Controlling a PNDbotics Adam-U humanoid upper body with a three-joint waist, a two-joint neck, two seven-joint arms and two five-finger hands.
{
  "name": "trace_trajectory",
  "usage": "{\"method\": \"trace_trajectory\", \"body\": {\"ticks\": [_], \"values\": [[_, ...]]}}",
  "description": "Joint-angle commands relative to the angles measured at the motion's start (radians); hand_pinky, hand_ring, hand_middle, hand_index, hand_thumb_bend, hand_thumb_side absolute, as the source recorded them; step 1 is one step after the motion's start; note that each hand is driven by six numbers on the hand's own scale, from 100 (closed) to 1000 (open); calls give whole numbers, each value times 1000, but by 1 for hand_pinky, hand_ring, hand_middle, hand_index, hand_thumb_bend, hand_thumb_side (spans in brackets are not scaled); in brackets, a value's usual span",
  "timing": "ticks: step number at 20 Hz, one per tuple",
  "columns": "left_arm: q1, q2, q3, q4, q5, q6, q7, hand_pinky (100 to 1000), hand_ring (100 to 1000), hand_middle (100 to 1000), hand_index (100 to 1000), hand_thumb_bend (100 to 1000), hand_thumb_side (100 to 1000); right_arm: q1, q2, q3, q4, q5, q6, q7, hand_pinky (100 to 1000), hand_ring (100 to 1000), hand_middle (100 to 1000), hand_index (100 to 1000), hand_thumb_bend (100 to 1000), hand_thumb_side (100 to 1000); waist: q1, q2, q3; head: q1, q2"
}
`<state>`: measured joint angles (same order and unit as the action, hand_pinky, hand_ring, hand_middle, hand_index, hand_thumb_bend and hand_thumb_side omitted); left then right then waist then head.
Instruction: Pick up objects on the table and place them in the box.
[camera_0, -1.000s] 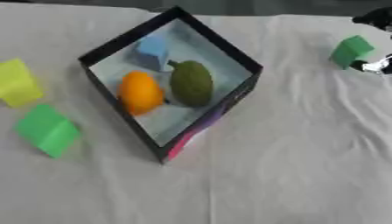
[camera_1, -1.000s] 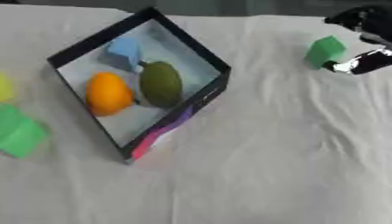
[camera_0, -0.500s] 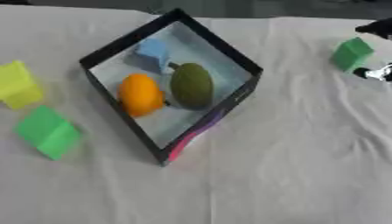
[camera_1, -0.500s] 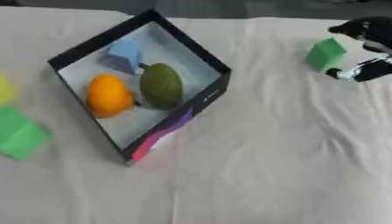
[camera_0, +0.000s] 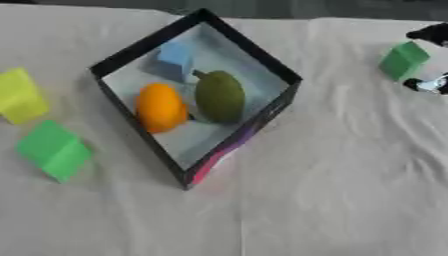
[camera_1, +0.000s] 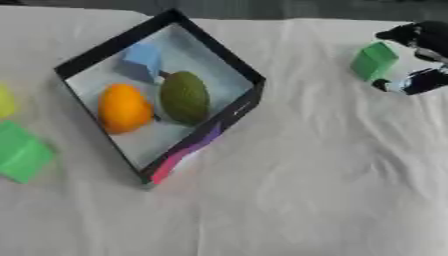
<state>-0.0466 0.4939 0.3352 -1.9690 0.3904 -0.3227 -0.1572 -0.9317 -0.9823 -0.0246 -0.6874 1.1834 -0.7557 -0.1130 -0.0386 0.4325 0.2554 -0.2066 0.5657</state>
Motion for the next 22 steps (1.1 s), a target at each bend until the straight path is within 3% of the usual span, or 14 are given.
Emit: {"method": "trace_trajectory", "body": {"ticks": [1,12,22], "values": [[-5,15,6,-6,-1,-1,-6,815,643,740,732,100,578,-14,-33,-12,-1,-21,1,6,863,880,853,1000,445,750,-6,-5,3,-6,-6],[-5,10,5,-2,0,-2,-15,816,643,742,731,100,578,-7,-26,-13,5,-60,26,-16,785,793,790,931,449,690,-8,1,15,-11,-10],[-4,9,4,0,-4,-3,-25,816,643,743,731,100,579,-1,-26,-14,7,-99,56,-89,745,733,738,876,451,604,-8,2,16,-16,-7]]}}
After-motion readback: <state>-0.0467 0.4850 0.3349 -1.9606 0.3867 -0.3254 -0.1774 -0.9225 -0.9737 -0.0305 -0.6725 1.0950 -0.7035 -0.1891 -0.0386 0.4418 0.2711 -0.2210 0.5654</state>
